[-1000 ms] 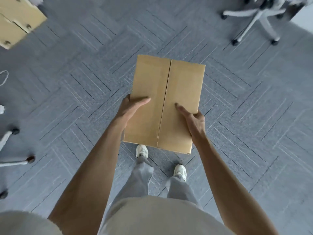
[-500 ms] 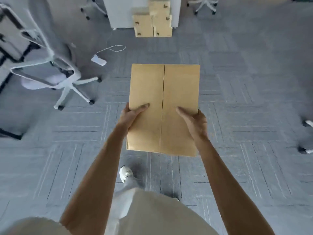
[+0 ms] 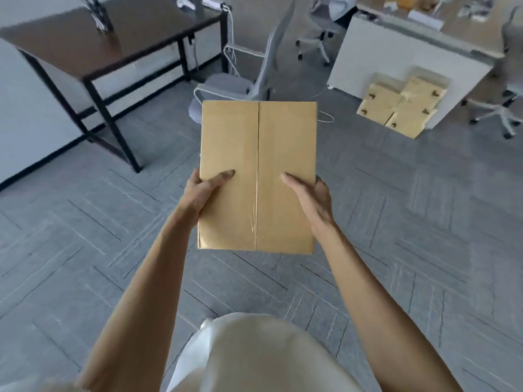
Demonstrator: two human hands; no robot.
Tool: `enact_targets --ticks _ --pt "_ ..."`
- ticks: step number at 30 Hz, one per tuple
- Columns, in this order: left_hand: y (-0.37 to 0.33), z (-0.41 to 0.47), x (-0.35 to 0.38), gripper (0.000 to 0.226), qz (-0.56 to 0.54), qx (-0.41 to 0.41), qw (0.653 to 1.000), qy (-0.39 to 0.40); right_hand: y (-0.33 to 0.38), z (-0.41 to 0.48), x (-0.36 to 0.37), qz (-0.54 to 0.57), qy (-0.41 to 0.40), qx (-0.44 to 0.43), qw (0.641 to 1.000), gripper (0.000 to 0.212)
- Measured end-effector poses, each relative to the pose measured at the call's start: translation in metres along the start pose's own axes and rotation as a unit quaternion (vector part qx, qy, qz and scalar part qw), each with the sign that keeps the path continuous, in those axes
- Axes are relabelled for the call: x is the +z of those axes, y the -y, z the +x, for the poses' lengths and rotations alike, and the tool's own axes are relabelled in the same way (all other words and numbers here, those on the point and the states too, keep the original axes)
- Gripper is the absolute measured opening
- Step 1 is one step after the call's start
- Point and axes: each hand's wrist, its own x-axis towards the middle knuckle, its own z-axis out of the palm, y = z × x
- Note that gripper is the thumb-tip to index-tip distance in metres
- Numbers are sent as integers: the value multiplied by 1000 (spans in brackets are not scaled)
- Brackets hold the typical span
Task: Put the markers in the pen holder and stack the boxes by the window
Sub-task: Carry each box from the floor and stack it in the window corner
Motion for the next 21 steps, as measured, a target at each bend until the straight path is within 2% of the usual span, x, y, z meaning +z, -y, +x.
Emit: enact_targets --ticks 8,11,15,21 --pt "-24 40 -144 84 -63 8 989 -131 53 45 169 -43 140 -45 988 57" --pt "-27 50 -191 79 -83 8 978 -191 63 57 232 -57 193 -50 978 61" --pt "-33 70 -254 74 -94 -8 957 -273 77 75 321 -59 276 -52 958 54" --pt "-51 102 -331 67 -122 -15 906 -405 108 111 458 -93 411 -34 906 56"
